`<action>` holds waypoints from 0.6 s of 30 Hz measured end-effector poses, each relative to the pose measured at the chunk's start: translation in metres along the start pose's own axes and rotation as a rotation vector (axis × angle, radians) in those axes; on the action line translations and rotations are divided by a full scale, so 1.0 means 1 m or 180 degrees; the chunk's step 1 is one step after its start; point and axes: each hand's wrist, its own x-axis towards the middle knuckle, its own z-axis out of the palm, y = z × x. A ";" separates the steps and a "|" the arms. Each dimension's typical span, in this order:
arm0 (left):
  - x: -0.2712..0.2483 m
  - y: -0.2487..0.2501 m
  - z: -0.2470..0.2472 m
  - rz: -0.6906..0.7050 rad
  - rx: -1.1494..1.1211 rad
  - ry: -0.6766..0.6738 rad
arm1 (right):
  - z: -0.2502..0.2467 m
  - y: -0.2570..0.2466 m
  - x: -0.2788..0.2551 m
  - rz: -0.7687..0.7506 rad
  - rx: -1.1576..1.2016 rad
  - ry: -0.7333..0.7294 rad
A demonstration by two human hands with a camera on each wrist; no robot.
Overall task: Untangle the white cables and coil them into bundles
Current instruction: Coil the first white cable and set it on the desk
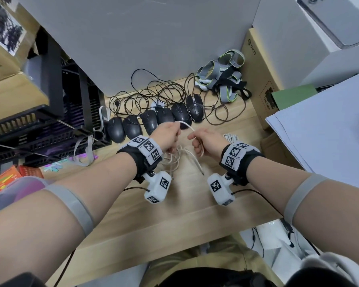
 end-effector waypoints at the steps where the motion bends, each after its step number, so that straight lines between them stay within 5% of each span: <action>1: 0.002 0.002 0.000 -0.0017 -0.0152 0.0055 | 0.002 0.003 -0.001 -0.0067 -0.0209 -0.0063; 6: 0.003 0.009 -0.001 0.0162 0.0409 0.0587 | 0.023 0.005 -0.010 -0.0510 -0.0608 -0.0291; 13: 0.000 0.012 0.004 0.0227 0.0722 0.0309 | 0.025 0.000 -0.011 -0.0734 -0.0824 -0.0022; 16: 0.001 0.013 0.005 0.0096 0.0476 0.0767 | 0.024 0.003 -0.013 -0.0762 -0.0832 -0.0115; 18: 0.004 0.012 0.005 -0.0132 -0.0318 0.1008 | 0.022 0.010 -0.016 -0.0653 -0.1005 -0.0371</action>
